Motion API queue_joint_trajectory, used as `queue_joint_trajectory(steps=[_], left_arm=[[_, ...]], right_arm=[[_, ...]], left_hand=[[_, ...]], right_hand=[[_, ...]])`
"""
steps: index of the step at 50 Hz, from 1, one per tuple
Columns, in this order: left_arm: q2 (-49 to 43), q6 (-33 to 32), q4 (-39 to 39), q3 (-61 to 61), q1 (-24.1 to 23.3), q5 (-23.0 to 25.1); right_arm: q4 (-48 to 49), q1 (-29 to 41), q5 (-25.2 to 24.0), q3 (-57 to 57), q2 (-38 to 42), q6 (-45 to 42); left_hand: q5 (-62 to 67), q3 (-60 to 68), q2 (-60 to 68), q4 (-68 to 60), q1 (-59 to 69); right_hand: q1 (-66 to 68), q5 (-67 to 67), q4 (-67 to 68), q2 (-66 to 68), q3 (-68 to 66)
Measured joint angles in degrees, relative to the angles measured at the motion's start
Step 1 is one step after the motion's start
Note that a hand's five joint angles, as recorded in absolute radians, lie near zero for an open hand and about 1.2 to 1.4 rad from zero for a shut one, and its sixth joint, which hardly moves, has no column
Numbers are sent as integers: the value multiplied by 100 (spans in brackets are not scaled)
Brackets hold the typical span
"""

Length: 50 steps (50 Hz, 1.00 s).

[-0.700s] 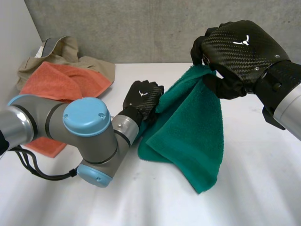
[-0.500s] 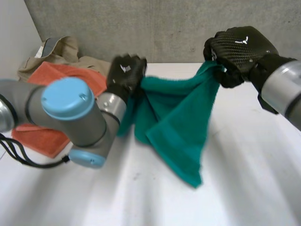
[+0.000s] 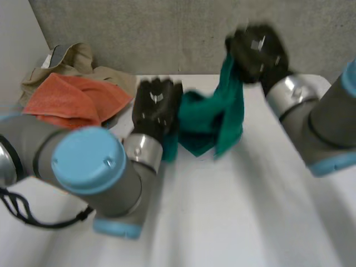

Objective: Fold the laundry.

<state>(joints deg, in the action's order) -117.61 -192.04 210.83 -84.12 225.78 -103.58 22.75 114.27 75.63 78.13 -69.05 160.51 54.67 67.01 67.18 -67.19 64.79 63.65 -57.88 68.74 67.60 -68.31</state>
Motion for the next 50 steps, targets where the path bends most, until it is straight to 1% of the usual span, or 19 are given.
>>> queue_joint_trajectory(steps=[2, 3, 4, 5, 6, 7, 9, 10, 11, 15, 19, 22, 26, 30, 31, 32, 37, 48, 50], left_arm=[[27, -3, -221, -379, -66, -7], [27, -3, -221, -379, -66, -7], [88, -5, -422, -581, -96, -12], [141, -6, -561, -688, -110, -15], [253, -6, -802, -798, -120, -14], [348, -6, -976, -850, -121, -13], [604, -7, -1440, -925, -107, -6], [705, -7, -1609, -937, -98, -2], [863, -7, -1866, -939, -64, 8], [1268, 1, -2395, -828, 215, 67], [1412, 2, -2523, -672, 607, 323], [1338, 5, -2514, -538, 917, 768], [858, -4, -2472, -337, 1202, 1584], [340, -17, -2472, -166, 1309, 2166], [194, -22, -2475, -120, 1327, 2298], [64, -25, -2479, -82, 1340, 2404], [-352, -29, -2492, 33, 1367, 2595], [-738, 8, -2475, 268, 1273, 2572], [-819, 9, -2477, 333, 1238, 2573]], right_arm=[[-366, -25, -73, 286, 156, -78], [-366, -25, -73, 286, 156, -78], [-513, -35, -87, 378, 213, -131], [-772, -54, -104, 526, 296, -252], [-926, -64, -115, 628, 336, -356], [-1004, -68, -122, 692, 353, -430], [-1151, -74, -139, 858, 372, -640], [-1195, -76, -145, 932, 372, -734], [-1228, -75, -152, 1016, 353, -847], [-1240, -69, -167, 1205, 153, -1051], [-1212, -53, -172, 1317, -143, -1095], [-1185, -32, -172, 1375, -360, -1082], [-1168, -13, -167, 1435, -630, -1043], [-1166, -9, -159, 1484, -778, -1001], [-1166, -9, -150, 1499, -814, -988], [-1167, -9, -140, 1511, -834, -978], [-1176, -21, -93, 1544, -860, -958], [-1183, -66, -57, 1617, -822, -964], [-1181, -68, -52, 1619, -816, -964]], left_hand=[[0, 0, 0, 0, 0], [0, 0, 0, 0, 0], [-1726, -1945, -2067, 1987, -1935], [-1726, -1945, -2067, 1987, -1935], [-3354, -3506, -3558, 3572, -3616], [-3587, -3738, -3792, 3812, -3860], [-4787, -4955, -5009, 5043, -5063], [-5124, -5367, -5400, 5408, -5322], [-5198, -5487, -5521, 5536, -5342], [-5198, -5498, -5558, 5549, -5342], [-5200, -5498, -5558, 5549, -5341], [-5197, -5488, -5544, 5536, -5321], [-5179, -5481, -5510, 5532, -5313], [-4638, -4891, -4901, 4893, -4598], [-4638, -4891, -4901, 4893, -4598], [-4258, -4521, -4529, 4516, -4229], [-4049, -4321, -4334, 4323, -4113], [-3817, -4084, -4107, 4090, -3892], [-3624, -3877, -3898, 3883, -3657]], right_hand=[[0, 0, 0, 0, 0], [0, 0, 0, 0, 0], [0, 0, 0, 0, 0], [0, 0, 0, 0, 0], [0, 0, 0, 0, 0], [0, 0, 0, 0, 0], [0, 0, 0, 0, 0], [0, 0, 0, 0, 0], [0, 0, 0, 0, 0], [0, -1, 0, 0, 0], [0, -1, 0, 0, 0], [0, -1, 0, 0, 0], [-3, 0, 0, 0, 0], [-3, 0, 0, 0, 0], [-3, -1, 0, 0, 0], [-3, 0, 0, 0, 0], [-3, 0, 0, 0, 0], [-3, -1, 0, 0, 0], [-3, 0, 0, 0, 0]])
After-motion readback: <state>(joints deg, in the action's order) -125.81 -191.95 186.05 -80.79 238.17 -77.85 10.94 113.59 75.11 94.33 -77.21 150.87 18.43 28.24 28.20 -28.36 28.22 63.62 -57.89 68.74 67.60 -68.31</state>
